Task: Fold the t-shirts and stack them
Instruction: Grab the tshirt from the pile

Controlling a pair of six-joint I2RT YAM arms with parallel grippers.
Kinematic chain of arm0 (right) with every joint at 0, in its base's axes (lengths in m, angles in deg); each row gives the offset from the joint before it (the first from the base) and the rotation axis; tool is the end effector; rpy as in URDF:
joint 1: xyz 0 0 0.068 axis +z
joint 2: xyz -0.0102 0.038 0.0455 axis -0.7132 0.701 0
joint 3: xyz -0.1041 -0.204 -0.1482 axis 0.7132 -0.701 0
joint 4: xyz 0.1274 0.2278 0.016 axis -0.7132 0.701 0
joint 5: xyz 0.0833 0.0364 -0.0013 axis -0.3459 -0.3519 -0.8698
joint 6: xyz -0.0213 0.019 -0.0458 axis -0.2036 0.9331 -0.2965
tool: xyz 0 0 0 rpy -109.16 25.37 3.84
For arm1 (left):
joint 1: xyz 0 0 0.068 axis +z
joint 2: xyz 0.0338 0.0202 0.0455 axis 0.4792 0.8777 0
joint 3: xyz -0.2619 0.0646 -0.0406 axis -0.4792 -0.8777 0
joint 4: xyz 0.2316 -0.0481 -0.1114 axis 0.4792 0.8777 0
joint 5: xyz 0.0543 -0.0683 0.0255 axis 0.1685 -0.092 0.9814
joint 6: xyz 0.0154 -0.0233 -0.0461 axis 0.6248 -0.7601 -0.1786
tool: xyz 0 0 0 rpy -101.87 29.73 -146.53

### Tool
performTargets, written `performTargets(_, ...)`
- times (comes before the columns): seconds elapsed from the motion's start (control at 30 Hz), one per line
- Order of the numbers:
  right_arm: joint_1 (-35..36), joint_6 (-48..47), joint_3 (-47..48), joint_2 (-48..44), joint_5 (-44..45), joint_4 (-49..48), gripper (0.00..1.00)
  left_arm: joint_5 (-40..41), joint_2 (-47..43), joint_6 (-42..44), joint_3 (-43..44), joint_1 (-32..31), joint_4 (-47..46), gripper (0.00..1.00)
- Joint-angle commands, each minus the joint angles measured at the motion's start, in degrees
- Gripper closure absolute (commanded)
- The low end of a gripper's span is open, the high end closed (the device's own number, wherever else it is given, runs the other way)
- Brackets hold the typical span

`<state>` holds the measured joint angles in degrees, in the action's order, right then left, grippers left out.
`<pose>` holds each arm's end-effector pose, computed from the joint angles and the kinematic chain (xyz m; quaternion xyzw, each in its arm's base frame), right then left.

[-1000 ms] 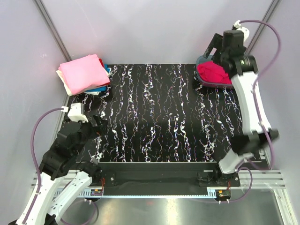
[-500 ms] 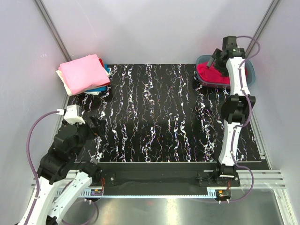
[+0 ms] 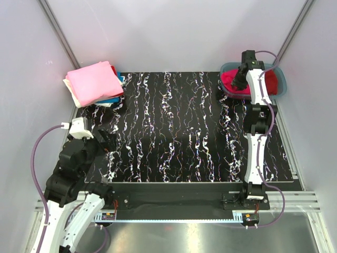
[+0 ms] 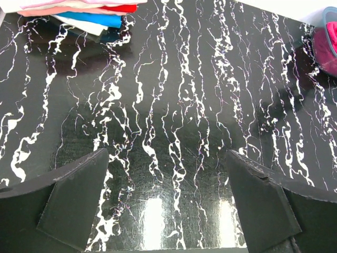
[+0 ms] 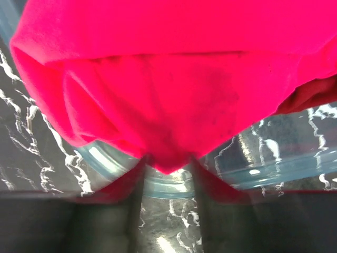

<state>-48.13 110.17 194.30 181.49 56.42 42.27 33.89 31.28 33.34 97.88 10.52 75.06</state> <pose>0.5399 -0.0268 0.2334 0.2167 0.9386 0.0181 0.2678 0.0694 -0.0148 0.3413 -0.0914 0.8093 -0.1158 0.5686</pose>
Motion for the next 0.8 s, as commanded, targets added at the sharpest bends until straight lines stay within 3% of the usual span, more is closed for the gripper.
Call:
performTargets(0.0,0.0,-1.1,3.7,0.5,-0.2,-1.4,0.70,-1.5,-0.7,1.0,-0.5,0.4,-3.5,0.01)
performTargets(0.1,-0.3,-1.3,4.1,-0.2,-0.8,-1.4,1.00,-1.4,-0.9,1.0,-0.5,0.4,-3.5,0.01)
performTargets(0.3,-0.2,0.1,1.9,-9.4,-3.1,-2.2,1.00,-1.2,-1.3,1.0,-0.6,0.4,-3.5,0.01)
performTargets(0.4,1.3,0.5,2.7,-17.2,-8.8,-2.9,1.00,-0.8,-1.4,0.9,-0.7,0.5,-3.5,0.01)
performTargets(0.53,7.4,1.1,-0.9,-34.7,-22.1,-9.1,1.00,-0.4,-1.6,0.8,-0.7,0.6,-3.4,0.01)
performTargets(0.7,10.5,6.4,-4.4,-46.2,-40.3,-18.1,1.00,-0.1,-1.3,0.7,-0.7,0.7,-3.2,0.01)
performTargets(0.77,10.5,7.1,-10.4,-51.6,-41.7,-20.5,1.00,0.1,-1.3,0.7,-0.7,0.7,-3.2,0.01)
